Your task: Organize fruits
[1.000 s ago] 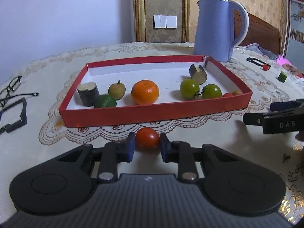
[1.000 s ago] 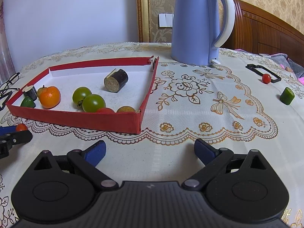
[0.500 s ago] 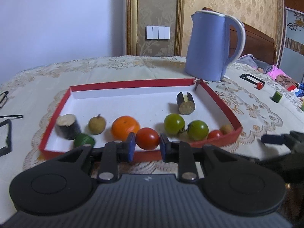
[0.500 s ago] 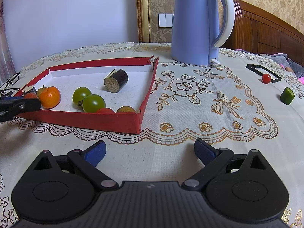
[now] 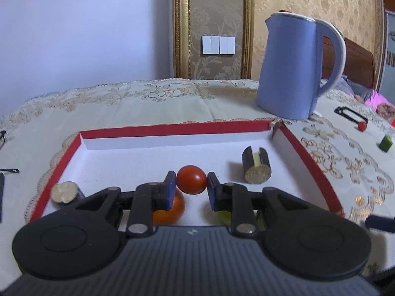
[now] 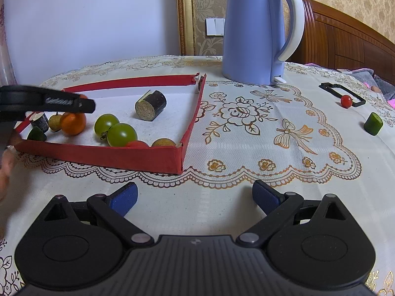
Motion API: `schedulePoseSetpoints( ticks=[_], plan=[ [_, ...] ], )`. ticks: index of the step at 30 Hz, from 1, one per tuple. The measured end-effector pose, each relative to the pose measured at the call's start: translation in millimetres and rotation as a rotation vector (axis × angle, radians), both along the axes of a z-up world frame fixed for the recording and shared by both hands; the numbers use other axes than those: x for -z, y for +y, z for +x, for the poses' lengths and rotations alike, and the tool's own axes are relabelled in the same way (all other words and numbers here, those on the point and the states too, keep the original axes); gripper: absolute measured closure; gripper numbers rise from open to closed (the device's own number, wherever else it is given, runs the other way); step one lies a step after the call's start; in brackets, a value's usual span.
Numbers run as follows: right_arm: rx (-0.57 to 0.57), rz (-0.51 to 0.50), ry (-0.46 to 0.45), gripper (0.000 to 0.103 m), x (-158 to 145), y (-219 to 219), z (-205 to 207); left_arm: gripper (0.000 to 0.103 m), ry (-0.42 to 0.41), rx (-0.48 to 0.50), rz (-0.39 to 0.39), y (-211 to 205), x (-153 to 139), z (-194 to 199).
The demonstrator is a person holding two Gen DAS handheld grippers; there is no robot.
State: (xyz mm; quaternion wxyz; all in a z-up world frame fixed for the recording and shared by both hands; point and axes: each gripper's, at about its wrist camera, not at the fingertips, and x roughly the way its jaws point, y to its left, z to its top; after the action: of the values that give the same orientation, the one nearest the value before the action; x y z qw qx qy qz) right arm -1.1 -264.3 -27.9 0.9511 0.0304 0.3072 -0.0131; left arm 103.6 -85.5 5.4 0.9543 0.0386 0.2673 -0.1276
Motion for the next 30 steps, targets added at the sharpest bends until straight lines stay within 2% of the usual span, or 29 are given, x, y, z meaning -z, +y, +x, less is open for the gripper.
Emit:
schedulePoseSetpoints(
  ticks=[7,11,17,20,23,26,30],
  plan=[
    [0.000,0.000,-0.001,0.003,0.2,-0.2,0.0,0.079,-0.029,-0.052,0.018,-6.5,3.1,3.1],
    [-0.001,-0.001,-0.001,0.003,0.4,-0.6,0.0,0.079,-0.054,-0.084,0.085,-17.3,5.5,1.4],
    [0.001,-0.005,0.000,0.003,0.6,0.5,-0.3,0.078,0.034,-0.123,0.048,-26.4,0.7,27.5],
    [0.000,0.004,-0.003,0.003,0.5,-0.2,-0.9,0.078,0.003,-0.131,0.107,-33.4,6.6,27.5],
    [0.000,0.001,-0.002,0.003,0.4,-0.1,-1.0,0.078,-0.004,-0.124,0.109,-36.3,8.8,25.1],
    [0.000,0.003,-0.003,0.003,0.4,-0.3,-0.8,0.065,-0.004,-0.119,0.133,-44.2,10.8,27.9],
    [0.000,0.004,-0.004,0.003,0.4,0.0,-0.7,0.061,-0.006,-0.110,0.151,-48.8,13.6,27.5]
  ],
)
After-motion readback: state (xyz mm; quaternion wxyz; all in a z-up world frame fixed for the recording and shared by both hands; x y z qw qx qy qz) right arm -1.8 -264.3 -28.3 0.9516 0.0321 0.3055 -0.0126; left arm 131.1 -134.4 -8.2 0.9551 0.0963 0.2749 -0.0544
